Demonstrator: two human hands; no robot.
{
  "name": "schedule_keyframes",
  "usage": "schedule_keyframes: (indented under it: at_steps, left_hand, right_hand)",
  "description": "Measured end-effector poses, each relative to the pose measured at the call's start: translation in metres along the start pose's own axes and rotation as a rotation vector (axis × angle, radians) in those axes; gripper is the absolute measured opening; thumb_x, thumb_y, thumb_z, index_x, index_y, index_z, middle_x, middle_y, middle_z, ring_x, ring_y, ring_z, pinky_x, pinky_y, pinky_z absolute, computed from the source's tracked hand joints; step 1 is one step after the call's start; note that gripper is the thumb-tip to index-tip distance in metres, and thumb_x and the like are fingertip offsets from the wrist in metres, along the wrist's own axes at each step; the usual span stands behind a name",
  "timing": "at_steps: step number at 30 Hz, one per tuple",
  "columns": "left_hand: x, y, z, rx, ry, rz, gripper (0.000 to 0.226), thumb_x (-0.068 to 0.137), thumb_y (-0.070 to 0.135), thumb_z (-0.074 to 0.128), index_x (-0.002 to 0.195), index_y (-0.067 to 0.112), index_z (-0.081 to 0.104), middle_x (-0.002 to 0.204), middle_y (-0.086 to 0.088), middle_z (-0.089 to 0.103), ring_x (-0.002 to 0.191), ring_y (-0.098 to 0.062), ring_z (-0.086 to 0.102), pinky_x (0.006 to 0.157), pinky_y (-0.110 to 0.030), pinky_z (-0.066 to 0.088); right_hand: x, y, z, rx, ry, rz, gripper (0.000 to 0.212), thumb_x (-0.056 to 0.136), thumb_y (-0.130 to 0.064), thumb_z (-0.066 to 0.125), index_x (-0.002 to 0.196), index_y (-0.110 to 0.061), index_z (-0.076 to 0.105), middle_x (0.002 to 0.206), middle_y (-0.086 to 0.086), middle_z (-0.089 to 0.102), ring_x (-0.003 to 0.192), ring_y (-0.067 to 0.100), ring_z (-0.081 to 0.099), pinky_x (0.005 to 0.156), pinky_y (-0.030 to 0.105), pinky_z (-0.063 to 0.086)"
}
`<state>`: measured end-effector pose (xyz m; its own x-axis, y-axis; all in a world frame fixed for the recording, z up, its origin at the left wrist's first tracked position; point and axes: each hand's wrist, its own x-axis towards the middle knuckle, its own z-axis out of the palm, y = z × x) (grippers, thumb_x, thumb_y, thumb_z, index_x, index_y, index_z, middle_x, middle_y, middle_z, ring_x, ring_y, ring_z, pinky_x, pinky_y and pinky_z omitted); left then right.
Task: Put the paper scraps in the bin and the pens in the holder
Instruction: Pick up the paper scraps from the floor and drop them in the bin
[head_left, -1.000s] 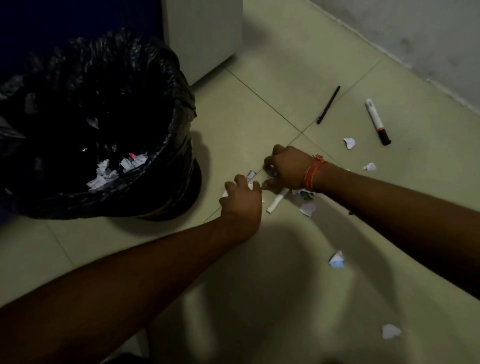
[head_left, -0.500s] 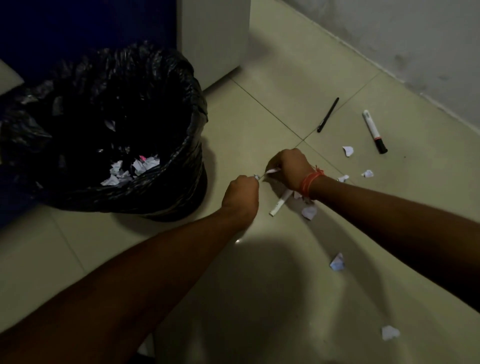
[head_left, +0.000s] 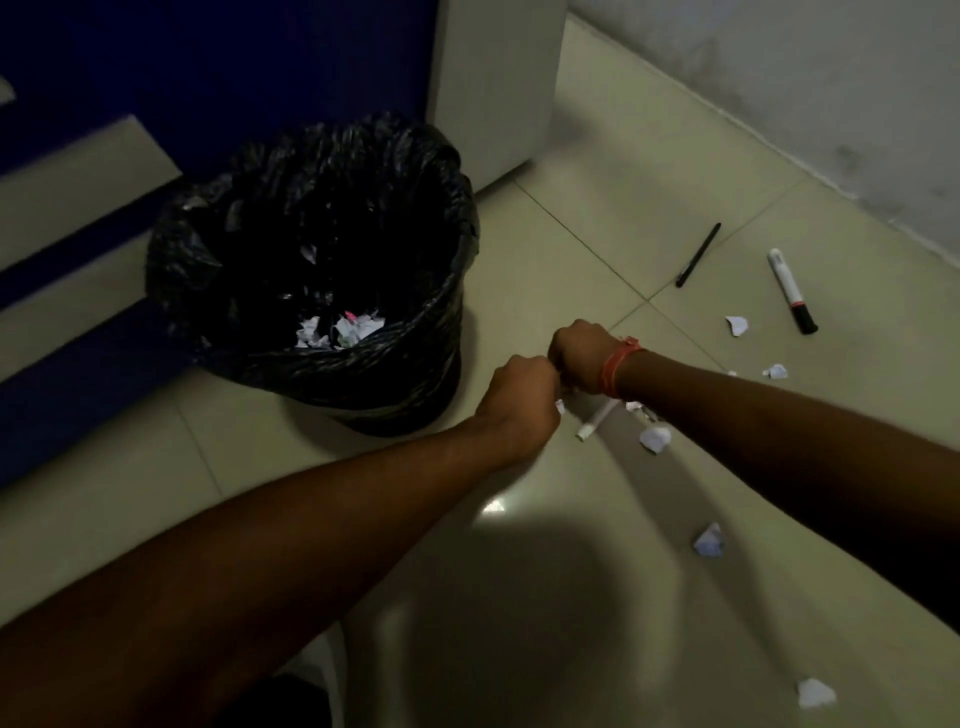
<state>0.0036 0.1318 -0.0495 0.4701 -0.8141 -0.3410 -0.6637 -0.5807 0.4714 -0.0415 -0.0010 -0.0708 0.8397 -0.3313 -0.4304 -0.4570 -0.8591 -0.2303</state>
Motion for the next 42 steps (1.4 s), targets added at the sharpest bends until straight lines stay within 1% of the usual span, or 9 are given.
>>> schedule_keyframes:
  at_steps: [5,8,14,18,23,27,33,39,42]
  left_hand:
    - [-0.004,0.04,-0.048,0.203,-0.18,0.125,0.023,0.082,0.014,0.075,0.103,0.008,0.07,0.105,-0.012,0.071,0.098,-0.025,0.069,0.079,-0.028,0.054]
    - [-0.006,0.081,-0.103,0.308,-0.342,0.23,0.007,0.084,0.017,0.073,0.087,0.018,0.067,0.08,0.003,0.065,0.068,-0.006,0.064,0.056,-0.016,0.05]
    - [-0.005,0.077,-0.245,0.43,-0.364,0.001,0.017,0.083,0.028,0.075,0.089,0.013,0.073,0.075,0.003,0.07,0.055,-0.004,0.06,0.046,-0.013,0.046]
    - [-0.013,0.02,-0.293,0.398,-0.171,-0.137,0.023,0.081,0.023,0.078,0.094,0.005,0.076,0.096,-0.013,0.075,0.08,-0.018,0.071,0.074,-0.03,0.056]
    - [-0.016,-0.04,-0.29,0.074,-0.146,-0.31,0.018,0.081,0.005,0.073,0.099,0.002,0.069,0.092,-0.012,0.074,0.063,-0.016,0.07,0.081,-0.037,0.061]
    - [-0.023,-0.045,-0.291,0.024,-0.169,-0.351,0.02,0.086,-0.007,0.066,0.105,-0.002,0.07,0.091,-0.017,0.07,0.073,-0.021,0.068,0.058,-0.027,0.061]
    - [-0.018,-0.013,-0.299,0.21,-0.141,-0.334,0.005,0.09,-0.002,0.063,0.093,-0.004,0.067,0.08,-0.015,0.065,0.062,-0.019,0.064,0.037,-0.022,0.055]
    - [0.007,0.062,-0.259,0.397,0.376,0.053,0.013,0.087,0.003,0.068,0.098,0.005,0.062,0.085,-0.01,0.057,0.071,-0.022,0.06,0.054,-0.027,0.044]
    - [0.019,0.098,-0.213,0.298,0.371,0.284,0.009,0.083,-0.001,0.062,0.086,0.007,0.063,0.096,-0.014,0.062,0.092,-0.028,0.066,0.073,-0.034,0.053]
  right_hand:
    - [-0.024,0.021,-0.048,0.385,0.177,0.126,0.013,0.084,-0.01,0.072,0.093,-0.002,0.075,0.083,0.009,0.074,0.062,0.004,0.066,0.06,0.014,0.053]
    - [-0.041,0.019,-0.094,0.718,0.371,0.119,0.021,0.089,-0.01,0.066,0.1,0.007,0.071,0.061,-0.009,0.067,0.049,-0.009,0.061,0.047,0.003,0.044]
    - [-0.046,-0.03,-0.172,1.196,0.443,-0.044,0.013,0.08,0.001,0.072,0.087,0.011,0.069,0.074,0.011,0.072,0.064,0.015,0.07,0.066,0.026,0.061]
    - [-0.033,-0.084,-0.19,1.217,0.434,-0.179,0.036,0.076,0.001,0.076,0.104,0.02,0.064,0.084,0.019,0.07,0.068,0.017,0.07,0.069,0.028,0.061]
    - [-0.016,-0.136,-0.191,0.837,0.433,-0.243,0.021,0.074,-0.012,0.081,0.086,0.003,0.074,0.074,0.012,0.07,0.062,0.011,0.067,0.062,0.024,0.056]
    - [-0.011,-0.157,-0.193,0.381,0.361,-0.219,0.025,0.075,-0.024,0.081,0.095,-0.011,0.076,0.09,0.004,0.073,0.076,0.009,0.065,0.075,0.029,0.056]
    - [-0.024,-0.147,-0.201,0.6,0.372,-0.217,0.028,0.075,-0.012,0.081,0.102,-0.007,0.074,0.094,0.007,0.075,0.074,0.017,0.074,0.063,0.027,0.063]
    - [-0.04,-0.06,-0.198,0.874,0.53,0.061,0.021,0.078,0.002,0.075,0.097,0.004,0.068,0.095,0.029,0.071,0.078,0.03,0.074,0.068,0.039,0.063]
    - [-0.056,-0.002,-0.165,0.81,0.396,0.268,0.024,0.08,0.002,0.074,0.102,0.004,0.065,0.101,0.033,0.069,0.08,0.033,0.073,0.076,0.049,0.061]
